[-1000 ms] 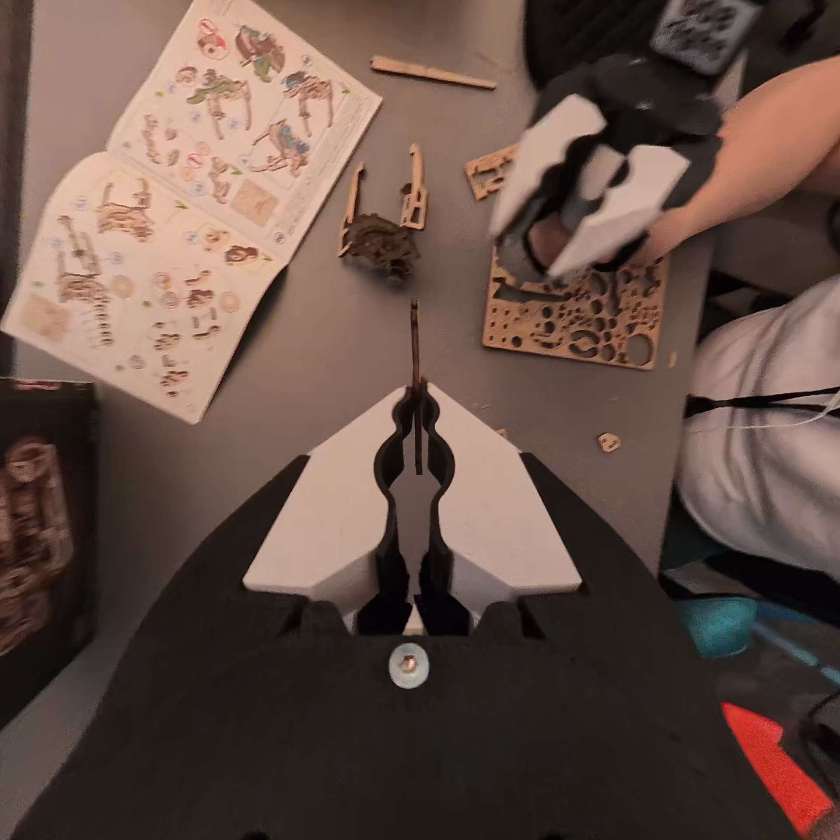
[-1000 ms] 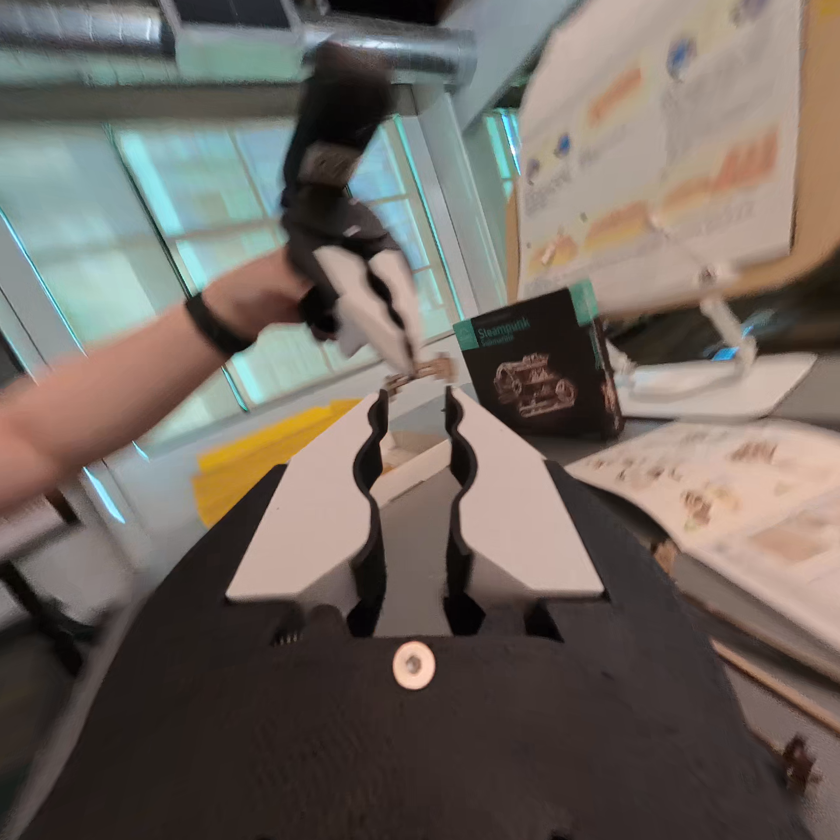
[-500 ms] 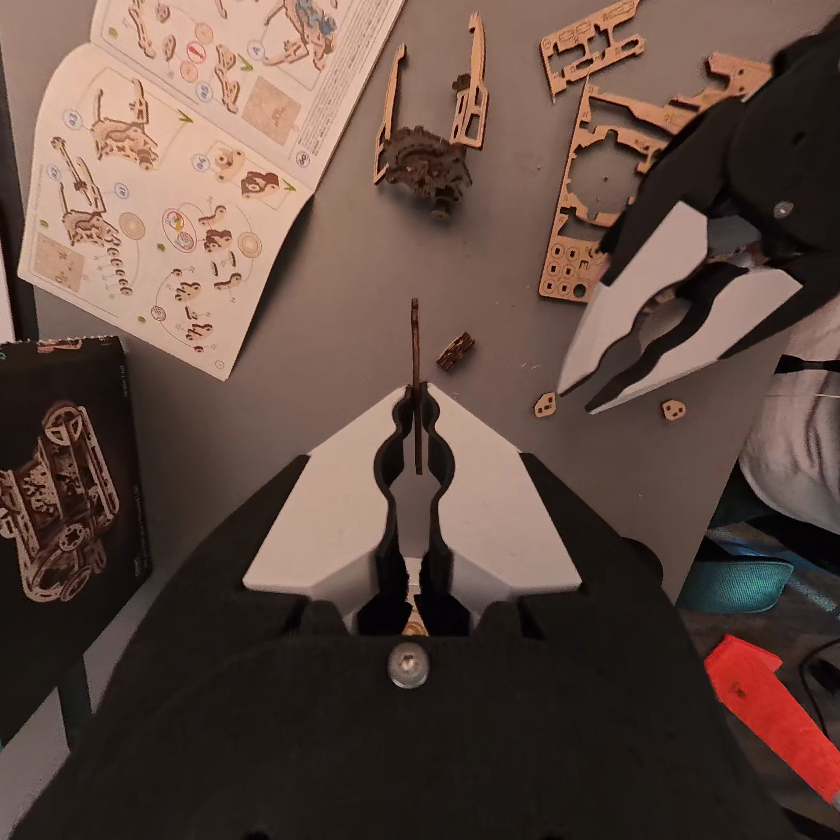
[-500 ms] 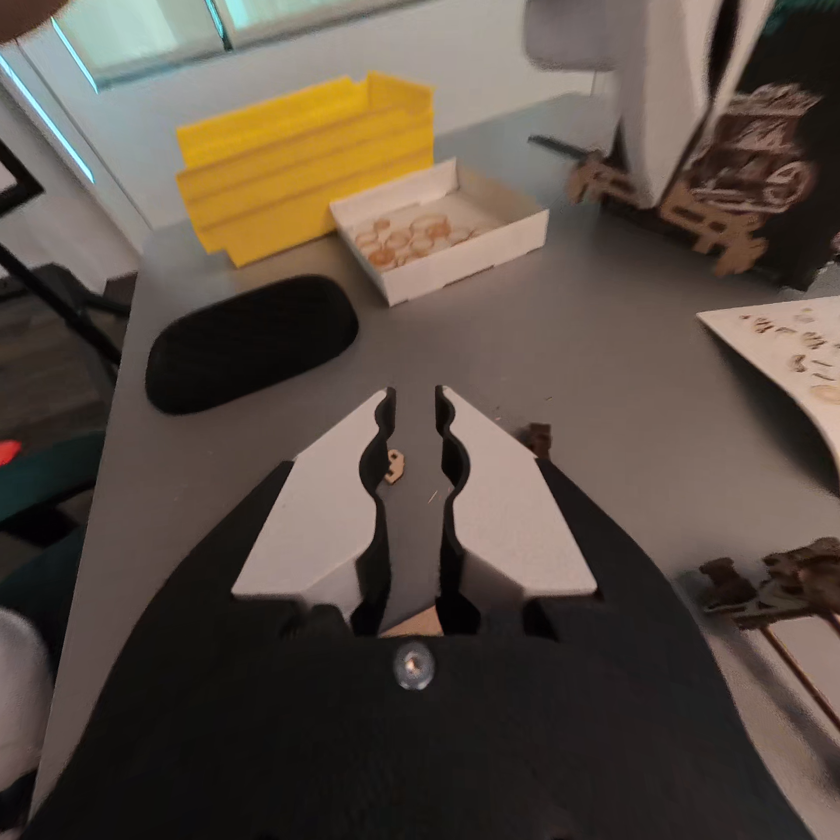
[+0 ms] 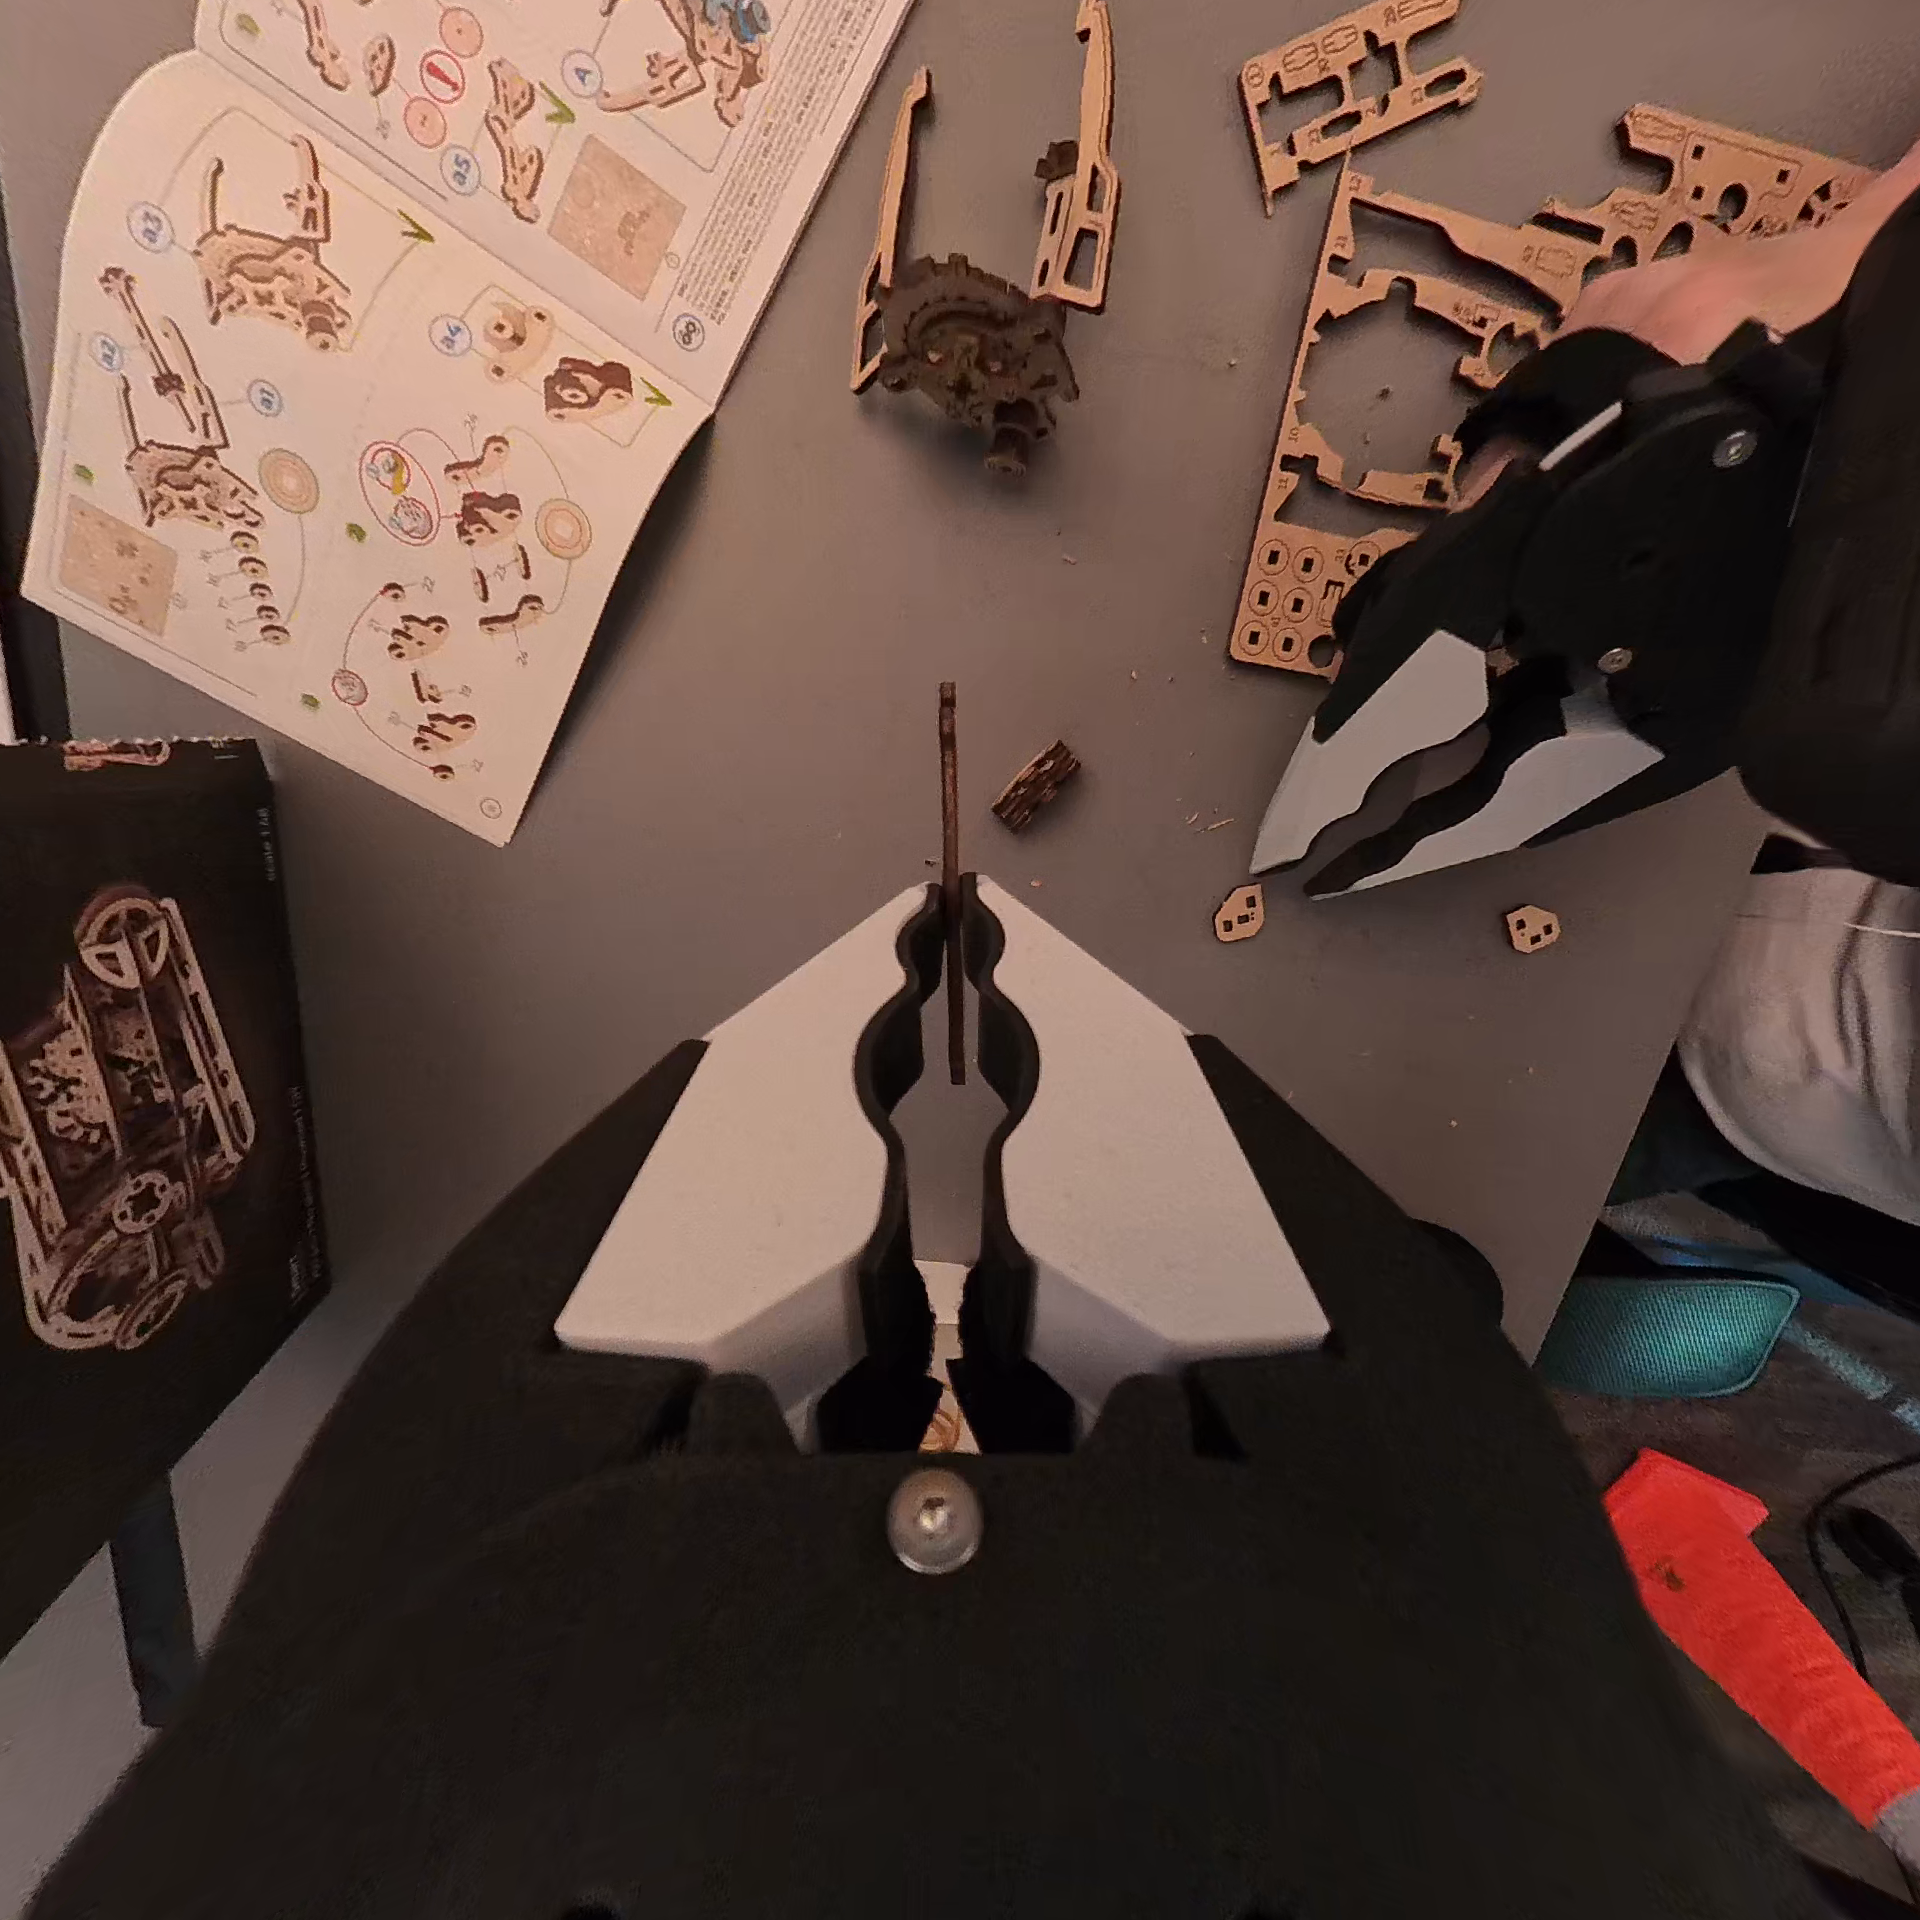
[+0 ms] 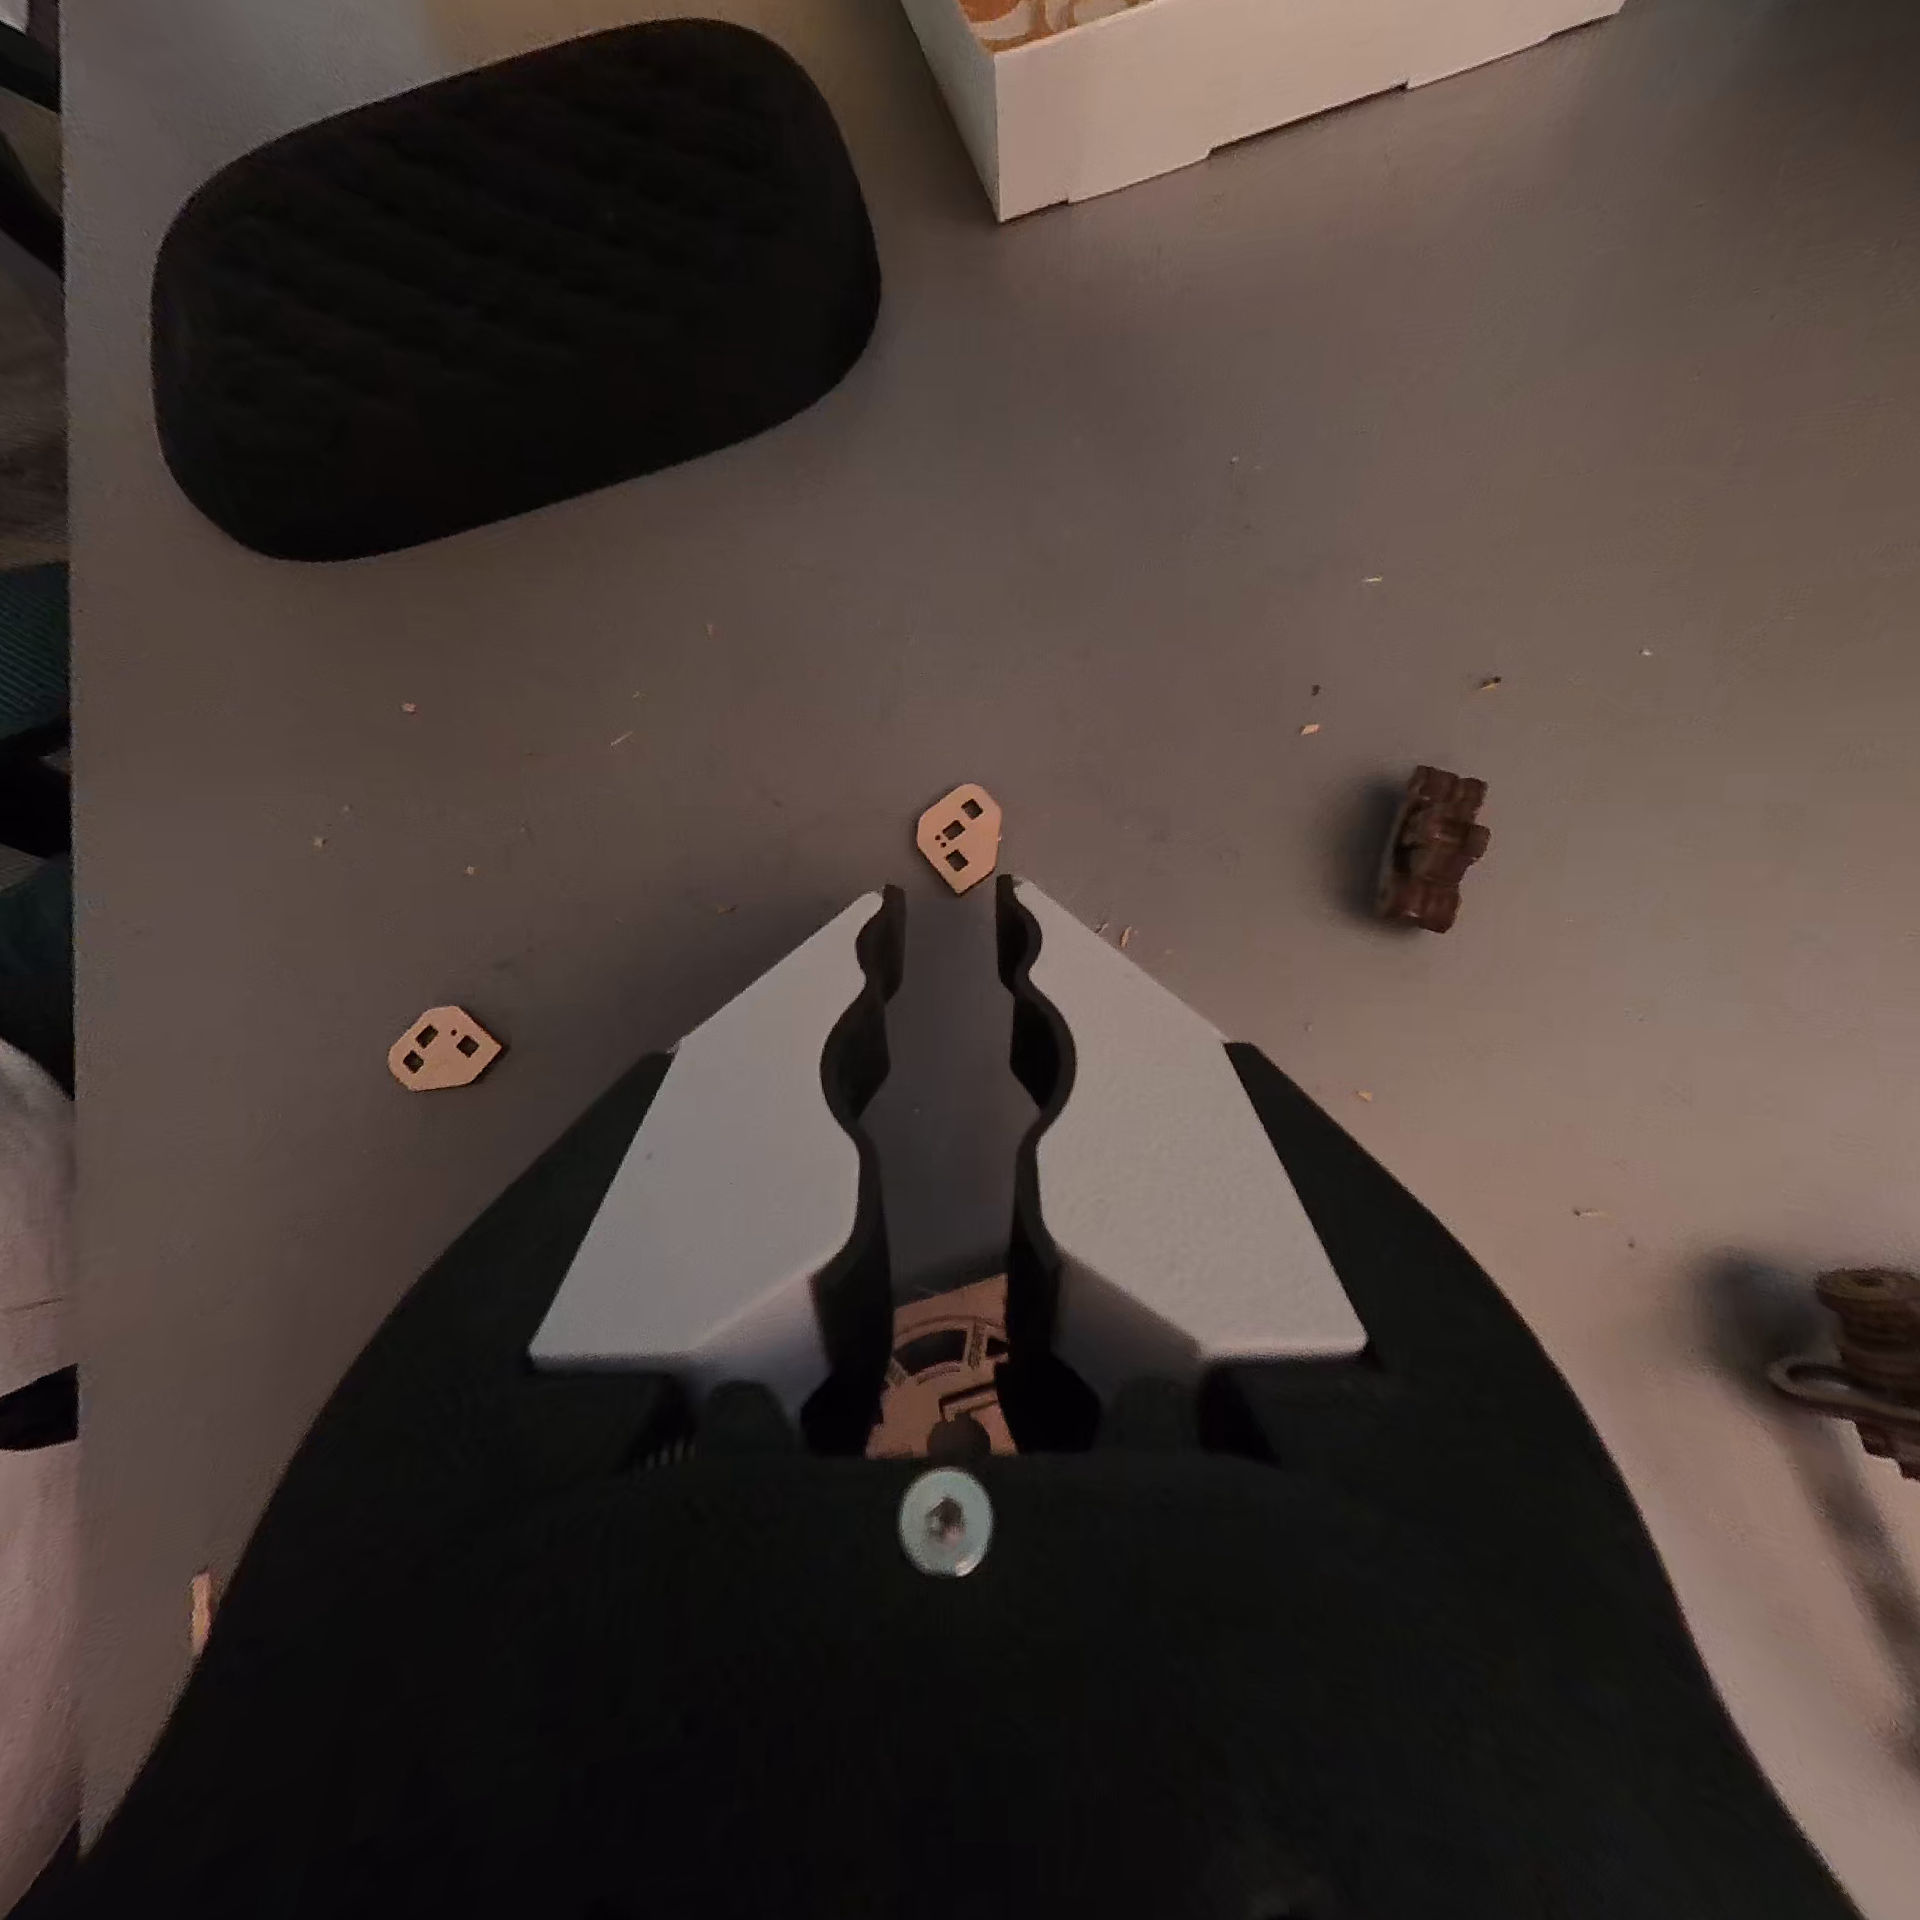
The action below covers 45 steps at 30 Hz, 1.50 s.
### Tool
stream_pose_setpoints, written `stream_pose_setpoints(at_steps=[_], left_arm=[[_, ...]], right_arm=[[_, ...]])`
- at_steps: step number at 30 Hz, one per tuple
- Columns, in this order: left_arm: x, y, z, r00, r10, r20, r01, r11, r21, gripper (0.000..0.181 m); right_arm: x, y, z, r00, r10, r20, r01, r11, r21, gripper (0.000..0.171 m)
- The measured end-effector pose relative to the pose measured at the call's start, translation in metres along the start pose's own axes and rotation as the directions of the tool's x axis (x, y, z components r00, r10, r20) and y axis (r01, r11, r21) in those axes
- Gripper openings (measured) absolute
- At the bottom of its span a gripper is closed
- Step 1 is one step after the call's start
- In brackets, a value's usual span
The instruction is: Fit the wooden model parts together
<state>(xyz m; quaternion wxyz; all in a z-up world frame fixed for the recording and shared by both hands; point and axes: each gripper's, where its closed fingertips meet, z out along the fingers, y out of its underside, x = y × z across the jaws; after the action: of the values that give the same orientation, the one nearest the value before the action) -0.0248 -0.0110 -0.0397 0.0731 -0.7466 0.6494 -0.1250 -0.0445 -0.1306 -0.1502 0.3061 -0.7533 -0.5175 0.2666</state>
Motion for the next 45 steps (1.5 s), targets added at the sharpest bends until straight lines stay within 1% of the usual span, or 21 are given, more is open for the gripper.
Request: stream_pose_setpoints(at_steps=[4, 7, 11, 24, 36, 45], left_arm=[[0.001, -0.003, 0.004, 1.000, 0.018, -0.004, -0.018, 1.000, -0.011, 0.000], [0.002, -0.005, 0.006, 1.000, 0.025, -0.010, -0.025, 1.000, -0.008, 0.000], [0.002, -0.004, 0.007, 1.000, 0.023, -0.012, -0.024, 1.000, -0.014, 0.001], [0.005, -0.009, -0.001, 0.999, 0.033, 0.002, -0.033, 0.999, -0.022, 0.000], [0.005, -0.005, -0.004, 1.000, 0.024, 0.009, -0.024, 0.999, -0.021, 0.001], [0.007, -0.004, -0.006, 1.000, 0.026, 0.012, -0.025, 0.999, -0.021, 0.001]], right_arm=[[-0.005, 0.002, 0.005, 1.000, 0.022, 0.020, -0.022, 1.000, 0.000, 0.016], [-0.001, 0.001, 0.006, 1.000, 0.018, 0.001, -0.018, 1.000, 0.014, 0.016], [-0.001, 0.003, 0.008, 0.998, 0.055, 0.021, -0.055, 0.998, 0.008, 0.016], [-0.002, 0.006, 0.008, 0.997, 0.075, 0.022, -0.075, 0.997, -0.010, 0.015], [0.000, 0.006, 0.005, 0.993, 0.109, 0.042, -0.109, 0.994, -0.009, 0.015], [-0.007, 0.007, 0.009, 0.996, 0.063, 0.067, -0.062, 0.998, -0.015, 0.017]])
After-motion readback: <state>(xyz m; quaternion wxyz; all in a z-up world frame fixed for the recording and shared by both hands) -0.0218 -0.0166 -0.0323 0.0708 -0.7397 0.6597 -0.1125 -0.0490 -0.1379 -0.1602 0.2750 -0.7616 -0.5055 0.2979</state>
